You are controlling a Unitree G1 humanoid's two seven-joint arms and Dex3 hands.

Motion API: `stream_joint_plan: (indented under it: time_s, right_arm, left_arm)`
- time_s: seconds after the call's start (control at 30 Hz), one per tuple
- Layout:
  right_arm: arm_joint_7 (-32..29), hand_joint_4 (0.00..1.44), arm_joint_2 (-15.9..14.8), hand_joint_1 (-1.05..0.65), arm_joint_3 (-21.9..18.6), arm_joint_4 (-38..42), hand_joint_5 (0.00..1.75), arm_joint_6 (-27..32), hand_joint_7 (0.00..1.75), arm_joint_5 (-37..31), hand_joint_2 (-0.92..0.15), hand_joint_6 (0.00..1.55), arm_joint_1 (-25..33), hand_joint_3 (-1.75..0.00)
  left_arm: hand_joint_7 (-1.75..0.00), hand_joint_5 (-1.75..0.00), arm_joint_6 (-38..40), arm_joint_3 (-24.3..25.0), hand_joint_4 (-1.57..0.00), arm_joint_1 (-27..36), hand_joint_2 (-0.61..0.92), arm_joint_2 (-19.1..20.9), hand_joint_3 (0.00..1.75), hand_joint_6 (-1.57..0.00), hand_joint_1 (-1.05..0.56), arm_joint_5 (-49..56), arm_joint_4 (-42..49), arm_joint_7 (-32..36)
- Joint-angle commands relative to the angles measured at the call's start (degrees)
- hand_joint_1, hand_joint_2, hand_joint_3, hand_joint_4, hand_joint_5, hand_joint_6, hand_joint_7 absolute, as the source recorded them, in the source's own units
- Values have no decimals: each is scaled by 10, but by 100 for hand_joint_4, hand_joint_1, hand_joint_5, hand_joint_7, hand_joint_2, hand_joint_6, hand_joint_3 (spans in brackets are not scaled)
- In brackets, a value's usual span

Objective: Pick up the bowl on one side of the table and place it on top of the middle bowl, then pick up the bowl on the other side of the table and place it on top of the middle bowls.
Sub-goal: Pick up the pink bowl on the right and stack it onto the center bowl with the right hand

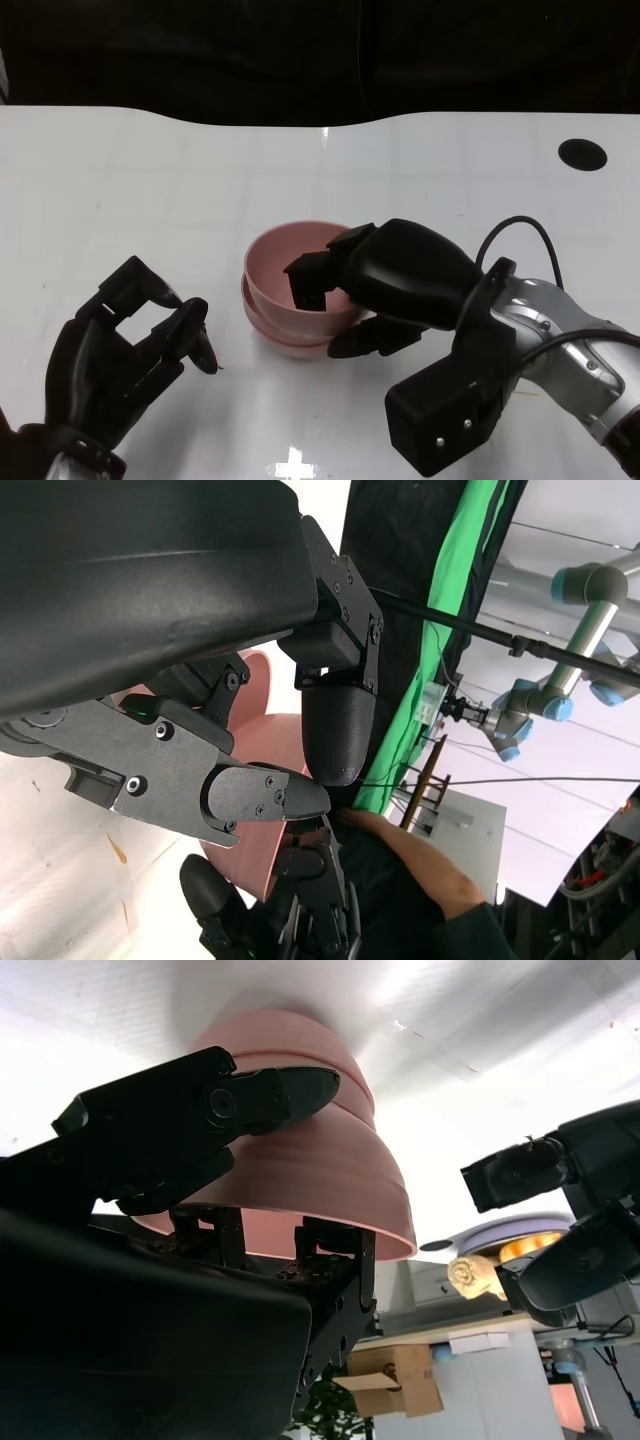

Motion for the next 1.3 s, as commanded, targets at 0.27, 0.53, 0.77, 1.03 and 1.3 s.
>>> stream_joint_plan:
  time_s: [0.27,0.53,0.77,1.03,1.3]
  right_arm:
    - [-45,76,10,-20,14,73,164,-27,126,-25,-92,71,-47,-19]
    - [-88,77,21,-21,24,137,172,-49,141,-35,-92,67,-77,-21]
    - [-92,76,32,-19,29,167,172,-41,132,-40,-92,70,-98,-18]
    - [-114,77,41,-20,35,208,174,-43,144,-45,-92,67,-115,-21]
    - [-140,78,52,-21,44,255,168,-52,127,-46,-92,75,-127,-23]
  left_arm:
    - [-175,-175,-2,5,-95,1,87,-5,40,-64,-20,-6,0,3]
    - [-175,-175,1,7,-93,0,86,-6,42,-65,-19,-14,3,1]
    - [-175,-175,-9,5,-92,0,85,-3,42,-64,-20,-6,9,0]
    - [-175,-175,-11,6,-92,-1,84,-3,42,-63,-19,-7,13,-3]
    - [-175,-175,-9,6,-91,-1,85,-2,42,-62,-19,-10,12,-5]
